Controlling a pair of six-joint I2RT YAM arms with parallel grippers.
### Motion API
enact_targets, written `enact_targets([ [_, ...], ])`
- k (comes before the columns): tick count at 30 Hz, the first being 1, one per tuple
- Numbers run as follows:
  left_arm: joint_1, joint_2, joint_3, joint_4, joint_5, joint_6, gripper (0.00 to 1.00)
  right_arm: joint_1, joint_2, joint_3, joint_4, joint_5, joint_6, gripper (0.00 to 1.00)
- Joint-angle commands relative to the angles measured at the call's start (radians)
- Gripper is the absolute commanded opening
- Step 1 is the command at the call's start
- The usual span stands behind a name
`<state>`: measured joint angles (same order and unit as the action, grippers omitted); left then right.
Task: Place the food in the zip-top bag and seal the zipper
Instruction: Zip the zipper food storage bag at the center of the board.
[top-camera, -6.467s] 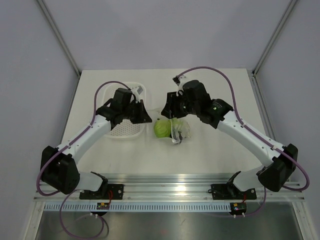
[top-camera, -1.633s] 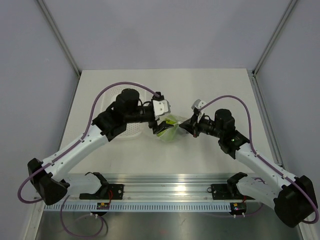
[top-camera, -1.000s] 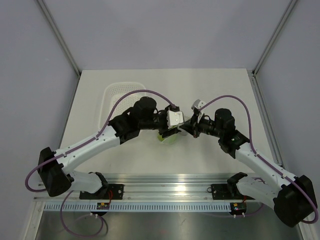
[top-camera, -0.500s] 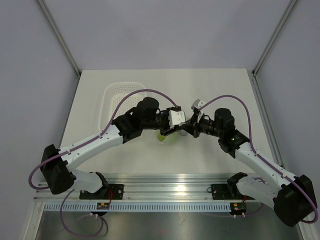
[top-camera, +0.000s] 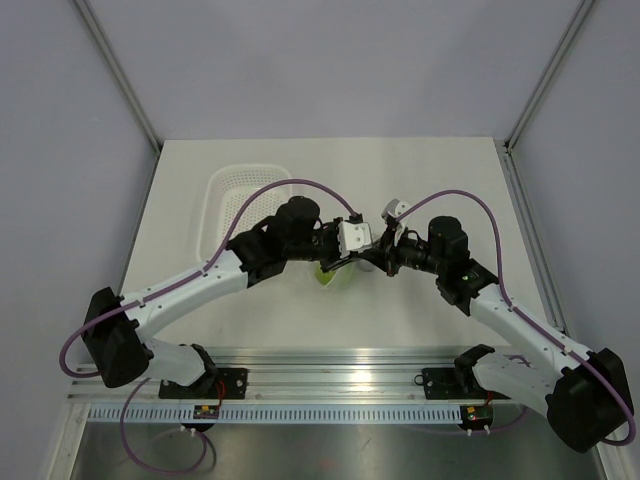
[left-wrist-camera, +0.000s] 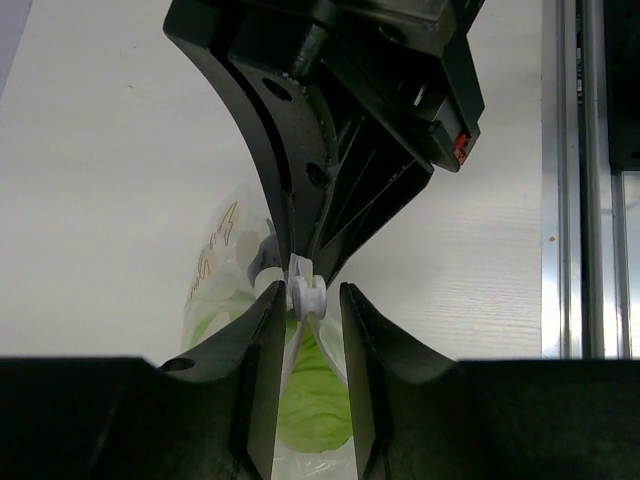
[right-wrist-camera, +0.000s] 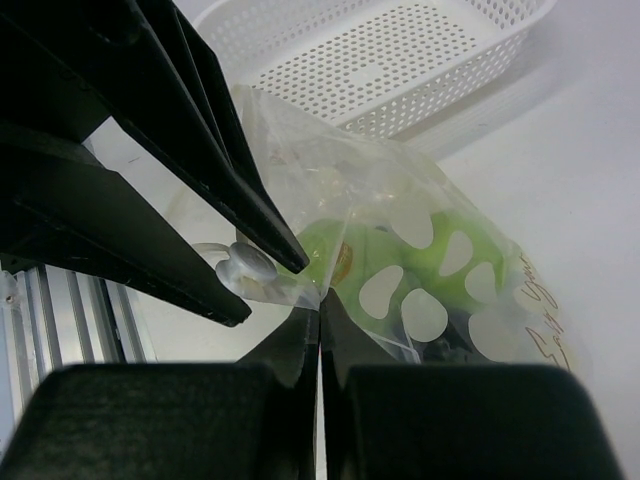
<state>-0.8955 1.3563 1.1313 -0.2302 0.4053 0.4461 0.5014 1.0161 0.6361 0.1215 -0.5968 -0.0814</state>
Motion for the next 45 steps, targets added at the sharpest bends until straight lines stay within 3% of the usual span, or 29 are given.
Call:
enact_targets([
  [1, -0.003, 0.001, 0.010, 0.060, 0.010, -0.017, 0.31, -0.011, 0.001, 0.059, 0.020, -0.029, 0.003, 0.00],
  [8, -0.003, 0.004, 0.012, 0.063, 0.003, -0.033, 0.28, -0.009, 0.006, 0.060, 0.018, -0.031, 0.003, 0.00],
  [11, -0.003, 0.010, 0.019, 0.072, -0.003, -0.046, 0.13, -0.009, 0.006, 0.063, 0.009, -0.035, 0.000, 0.00],
  [12, -0.003, 0.015, 0.022, 0.071, -0.008, -0.050, 0.01, -0.009, 0.007, 0.066, 0.004, -0.041, -0.006, 0.00],
  [15, -0.002, 0.021, 0.039, 0.048, 0.009, -0.053, 0.00, -0.009, 0.007, 0.080, -0.035, -0.061, -0.020, 0.04],
  [16, -0.002, 0.018, 0.042, 0.043, 0.016, -0.049, 0.00, -0.011, -0.004, 0.083, -0.049, -0.064, -0.026, 0.08],
  [17, 0.004, 0.011, 0.039, 0.035, 0.038, -0.043, 0.00, -0.009, -0.011, 0.085, -0.055, -0.066, -0.029, 0.18],
  [20, 0.047, -0.017, 0.039, 0.017, 0.114, -0.037, 0.00, -0.009, -0.043, 0.100, -0.101, -0.080, -0.055, 0.25],
  [23, 0.111, -0.032, 0.047, -0.017, 0.271, -0.038, 0.00, -0.011, -0.060, 0.144, -0.221, -0.122, -0.109, 0.24],
  [26, 0.151, -0.028, 0.059, -0.034, 0.331, -0.040, 0.00, -0.012, -0.051, 0.192, -0.315, -0.166, -0.150, 0.24],
  [42, 0.164, 0.009, 0.102, -0.072, 0.365, -0.030, 0.00, -0.009, 0.061, 0.238, -0.263, -0.141, -0.164, 0.29],
  [45, 0.164, 0.013, 0.105, -0.072, 0.368, -0.035, 0.00, -0.009, 0.079, 0.263, -0.289, -0.175, -0.176, 0.25],
])
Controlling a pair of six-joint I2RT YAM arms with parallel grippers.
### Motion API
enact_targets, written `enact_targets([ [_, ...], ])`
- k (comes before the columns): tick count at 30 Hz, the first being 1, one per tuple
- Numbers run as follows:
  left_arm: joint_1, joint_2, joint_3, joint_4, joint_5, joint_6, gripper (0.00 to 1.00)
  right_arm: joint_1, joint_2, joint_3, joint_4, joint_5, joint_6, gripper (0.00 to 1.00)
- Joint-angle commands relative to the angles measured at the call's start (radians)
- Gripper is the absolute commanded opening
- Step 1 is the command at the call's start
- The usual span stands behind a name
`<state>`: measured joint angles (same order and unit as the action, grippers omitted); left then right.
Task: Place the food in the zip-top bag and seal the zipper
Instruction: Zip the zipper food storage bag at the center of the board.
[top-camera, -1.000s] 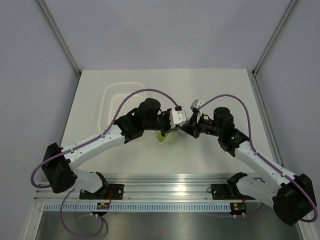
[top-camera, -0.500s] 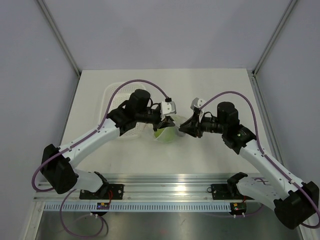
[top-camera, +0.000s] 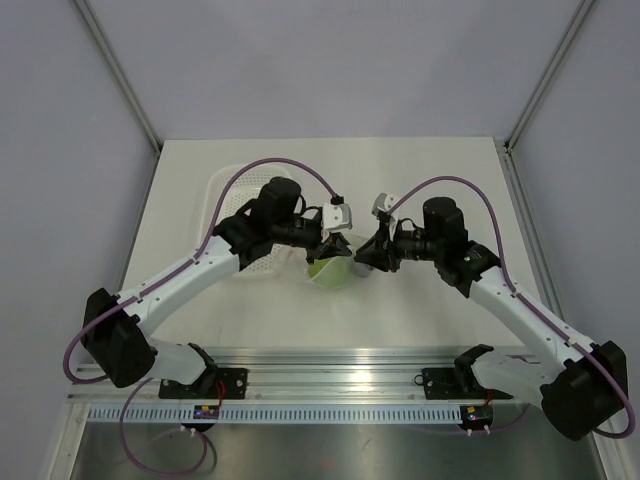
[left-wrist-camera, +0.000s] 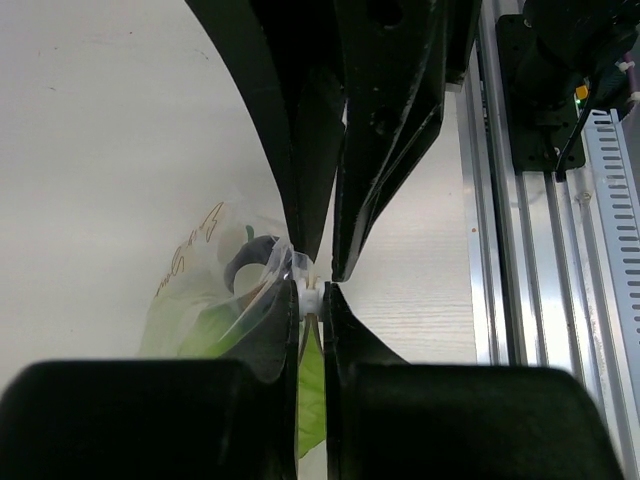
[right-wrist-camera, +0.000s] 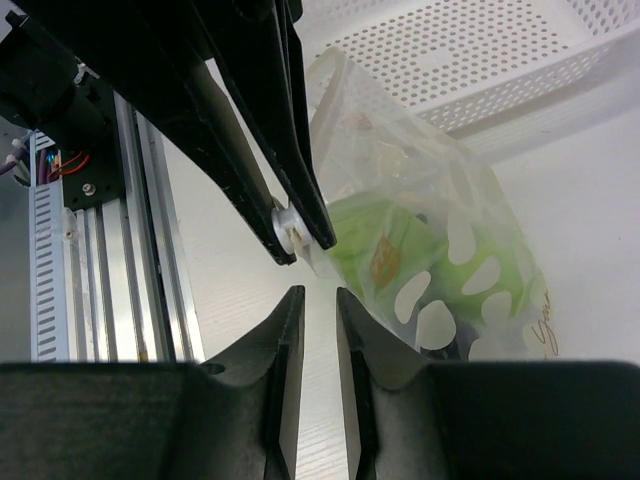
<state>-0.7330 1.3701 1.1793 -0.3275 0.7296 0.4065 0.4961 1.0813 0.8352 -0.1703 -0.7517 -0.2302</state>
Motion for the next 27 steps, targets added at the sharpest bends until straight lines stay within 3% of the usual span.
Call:
enact_targets([
  [1, 0.001, 0.000, 0.059, 0.022, 0.047, 0.005, 0.00, -0.004, 0.017, 0.073, 0.003, -0.027, -0.029, 0.25],
  [15, 0.001, 0.012, 0.062, 0.019, 0.030, -0.009, 0.00, -0.001, -0.003, 0.090, -0.012, 0.001, -0.054, 0.23],
  [22, 0.003, 0.007, 0.060, 0.005, 0.031, 0.006, 0.00, -0.001, -0.107, 0.035, -0.083, 0.126, -0.104, 0.32],
  [27, 0.004, 0.004, 0.063, 0.001, 0.033, 0.014, 0.00, -0.001, -0.150, 0.002, -0.037, 0.083, -0.118, 0.41],
])
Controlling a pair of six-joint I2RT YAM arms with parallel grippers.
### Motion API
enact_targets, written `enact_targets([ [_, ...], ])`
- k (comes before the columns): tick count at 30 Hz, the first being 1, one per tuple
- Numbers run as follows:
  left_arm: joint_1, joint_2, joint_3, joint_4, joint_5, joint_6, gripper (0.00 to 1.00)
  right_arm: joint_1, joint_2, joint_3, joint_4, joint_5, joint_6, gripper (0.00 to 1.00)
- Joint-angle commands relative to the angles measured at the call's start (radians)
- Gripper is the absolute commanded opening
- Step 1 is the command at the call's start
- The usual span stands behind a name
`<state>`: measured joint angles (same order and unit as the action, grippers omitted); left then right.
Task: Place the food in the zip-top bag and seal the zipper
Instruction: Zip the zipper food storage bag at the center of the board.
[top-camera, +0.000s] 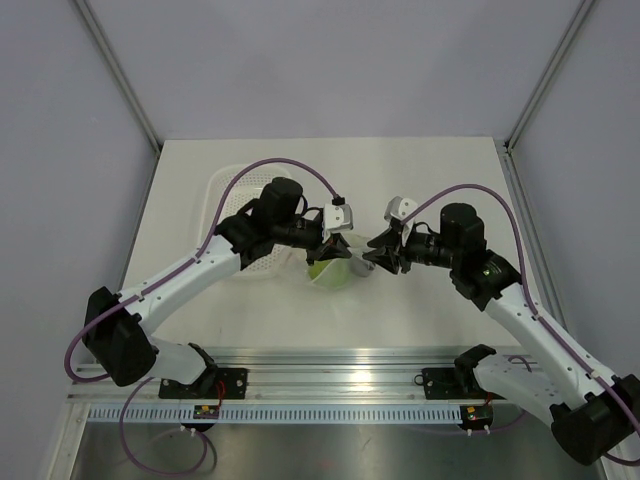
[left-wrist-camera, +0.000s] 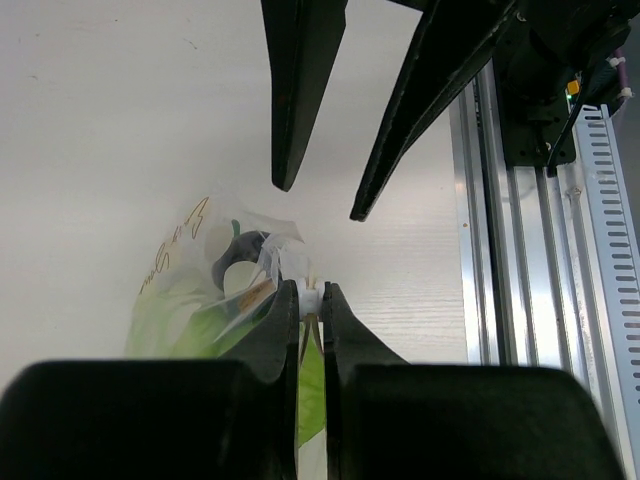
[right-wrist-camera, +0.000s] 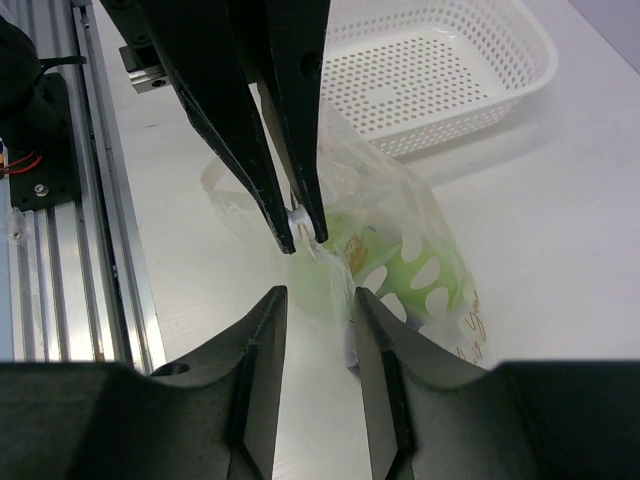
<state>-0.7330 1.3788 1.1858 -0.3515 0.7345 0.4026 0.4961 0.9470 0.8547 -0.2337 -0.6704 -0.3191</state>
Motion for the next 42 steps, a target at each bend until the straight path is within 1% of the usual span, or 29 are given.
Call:
enact_targets([
  [1, 0.006, -0.004, 0.058, 0.023, 0.028, 0.018, 0.00, -0.001, -0.011, -0.014, 0.028, -0.003, -0.031, 0.41],
  [5, 0.007, -0.004, 0.066, 0.017, 0.031, 0.022, 0.00, 0.001, 0.007, -0.020, 0.046, -0.055, -0.052, 0.42],
  [6, 0.007, -0.004, 0.069, 0.017, 0.031, 0.022, 0.00, 0.002, 0.010, -0.025, 0.078, -0.035, -0.043, 0.45],
  [8, 0.007, -0.004, 0.071, 0.016, 0.034, 0.022, 0.00, 0.006, 0.018, -0.039, 0.108, -0.031, -0.040, 0.46],
  [17, 0.009, 0.006, 0.083, 0.005, 0.054, 0.018, 0.00, 0.061, 0.096, -0.031, 0.166, -0.005, -0.049, 0.44],
  [20, 0.009, 0.011, 0.089, 0.002, 0.055, 0.013, 0.00, 0.075, 0.117, -0.026, 0.189, 0.012, -0.054, 0.39],
  [24, 0.009, 0.014, 0.094, -0.007, 0.055, 0.013, 0.00, 0.076, 0.122, -0.025, 0.201, 0.012, -0.052, 0.23],
  [25, 0.007, 0.014, 0.094, -0.009, 0.055, 0.013, 0.00, 0.076, 0.121, -0.025, 0.203, 0.012, -0.054, 0.17],
  [27, 0.009, 0.014, 0.092, -0.009, 0.054, 0.015, 0.00, 0.076, 0.113, -0.026, 0.205, 0.015, -0.054, 0.11],
  [30, 0.007, 0.014, 0.092, -0.012, 0.054, 0.018, 0.00, 0.076, 0.102, -0.034, 0.211, 0.028, -0.049, 0.01],
  [34, 0.009, 0.017, 0.087, -0.023, 0.051, 0.022, 0.00, 0.076, 0.075, -0.060, 0.230, 0.057, -0.034, 0.00],
  [35, 0.010, 0.017, 0.086, -0.027, 0.049, 0.025, 0.00, 0.076, 0.058, -0.066, 0.269, 0.064, -0.023, 0.00],
  [38, 0.020, 0.016, 0.078, -0.033, 0.048, 0.027, 0.00, 0.076, 0.023, -0.092, 0.290, 0.101, -0.009, 0.00],
  [42, 0.041, 0.012, 0.069, -0.029, 0.049, 0.025, 0.00, 0.076, -0.004, -0.109, 0.281, 0.157, -0.005, 0.00],
])
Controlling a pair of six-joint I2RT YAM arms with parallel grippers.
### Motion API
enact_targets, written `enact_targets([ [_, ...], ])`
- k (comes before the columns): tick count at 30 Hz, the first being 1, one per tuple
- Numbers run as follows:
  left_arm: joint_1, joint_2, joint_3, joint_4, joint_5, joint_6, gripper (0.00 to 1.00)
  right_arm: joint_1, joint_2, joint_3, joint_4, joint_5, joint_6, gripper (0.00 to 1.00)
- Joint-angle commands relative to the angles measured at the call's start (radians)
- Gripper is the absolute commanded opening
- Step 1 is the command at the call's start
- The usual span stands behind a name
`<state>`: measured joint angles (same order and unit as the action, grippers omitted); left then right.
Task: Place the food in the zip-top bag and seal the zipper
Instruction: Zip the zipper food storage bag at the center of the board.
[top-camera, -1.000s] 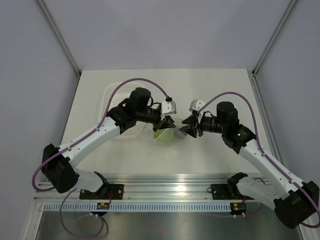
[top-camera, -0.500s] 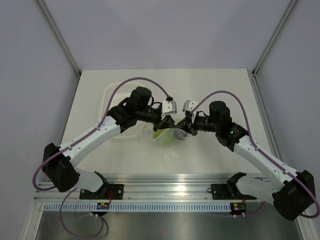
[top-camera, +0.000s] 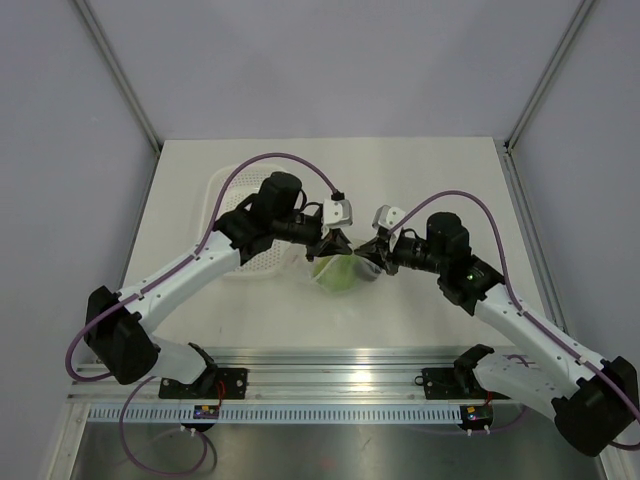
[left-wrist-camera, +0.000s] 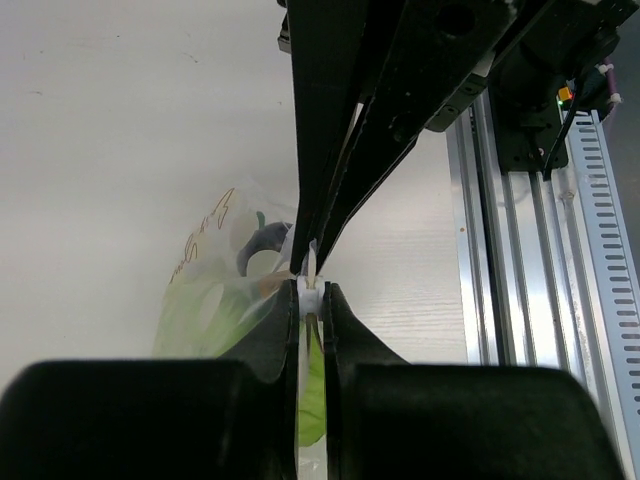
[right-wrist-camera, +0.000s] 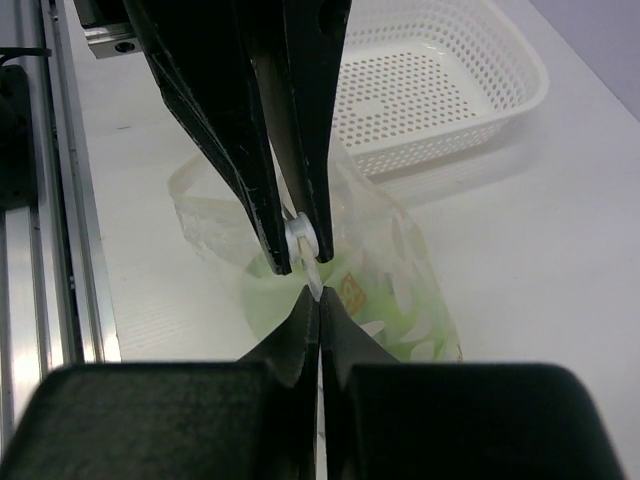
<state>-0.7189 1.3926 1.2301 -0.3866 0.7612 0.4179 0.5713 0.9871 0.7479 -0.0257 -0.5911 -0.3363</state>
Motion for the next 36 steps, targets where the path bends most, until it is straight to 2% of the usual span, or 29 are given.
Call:
enact_targets([
  [1, 0.030, -0.003, 0.025, 0.006, 0.024, 0.010, 0.00, 0.001, -0.047, -0.005, 0.075, 0.083, 0.014, 0.00],
  [7, 0.039, 0.005, 0.011, -0.001, 0.023, 0.015, 0.00, 0.001, -0.064, -0.015, 0.092, 0.146, 0.039, 0.00],
  [18, 0.050, 0.005, -0.026, 0.009, 0.009, -0.004, 0.00, -0.001, -0.044, 0.007, 0.139, 0.361, 0.117, 0.00],
  [23, 0.058, -0.003, -0.066, 0.026, -0.014, -0.014, 0.00, -0.002, -0.010, 0.025, 0.164, 0.515, 0.181, 0.00],
  [36, 0.121, -0.010, -0.104, 0.011, -0.051, -0.010, 0.00, -0.042, 0.074, 0.085, 0.190, 0.718, 0.252, 0.00],
])
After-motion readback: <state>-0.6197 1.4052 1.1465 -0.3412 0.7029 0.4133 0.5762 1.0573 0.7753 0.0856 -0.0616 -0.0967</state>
